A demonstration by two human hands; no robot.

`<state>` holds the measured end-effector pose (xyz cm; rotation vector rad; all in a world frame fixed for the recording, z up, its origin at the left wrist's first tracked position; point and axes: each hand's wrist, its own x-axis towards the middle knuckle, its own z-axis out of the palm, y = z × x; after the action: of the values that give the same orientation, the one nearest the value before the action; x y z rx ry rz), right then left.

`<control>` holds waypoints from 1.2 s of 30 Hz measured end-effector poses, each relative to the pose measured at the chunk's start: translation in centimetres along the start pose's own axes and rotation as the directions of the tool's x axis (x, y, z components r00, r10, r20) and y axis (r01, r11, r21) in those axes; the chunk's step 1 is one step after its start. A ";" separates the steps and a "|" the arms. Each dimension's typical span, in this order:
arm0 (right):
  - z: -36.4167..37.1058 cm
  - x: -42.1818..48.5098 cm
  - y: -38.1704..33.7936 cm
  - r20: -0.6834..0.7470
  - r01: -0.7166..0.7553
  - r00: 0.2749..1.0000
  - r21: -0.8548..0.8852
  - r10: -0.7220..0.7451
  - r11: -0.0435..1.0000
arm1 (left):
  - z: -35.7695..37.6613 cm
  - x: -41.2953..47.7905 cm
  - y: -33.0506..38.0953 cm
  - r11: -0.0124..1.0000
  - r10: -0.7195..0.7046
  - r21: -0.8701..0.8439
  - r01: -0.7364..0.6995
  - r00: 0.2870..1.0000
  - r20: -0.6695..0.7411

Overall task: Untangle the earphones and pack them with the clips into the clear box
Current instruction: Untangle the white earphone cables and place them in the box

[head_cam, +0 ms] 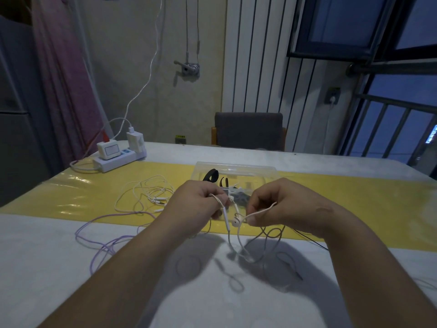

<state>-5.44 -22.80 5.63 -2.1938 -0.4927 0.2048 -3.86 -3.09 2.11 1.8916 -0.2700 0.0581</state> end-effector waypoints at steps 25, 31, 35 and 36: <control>-1.2 -0.7 -0.1 -0.104 0.042 0.994 0.118 -0.030 0.992 | -0.7 -0.2 0.2 0.995 -0.066 0.080 0.065 0.998 0.013; -2.3 -0.6 0.3 -0.471 0.114 0.880 0.337 0.063 0.935 | -0.6 0.0 0.1 0.999 -0.008 0.052 0.010 0.999 -0.037; -2.2 -0.2 0.5 -0.600 0.092 0.793 0.293 0.107 0.952 | -0.9 0.0 0.3 0.996 0.080 0.029 -0.080 0.997 -0.006; -2.1 0.0 0.7 -0.634 0.044 0.769 0.184 0.084 0.982 | -1.0 -0.2 0.5 0.993 0.110 0.037 -0.111 0.993 0.041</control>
<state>-4.65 -24.67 6.38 -1.9215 -0.0523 -0.4707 -4.05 -2.28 2.84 1.9166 -0.4026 0.1021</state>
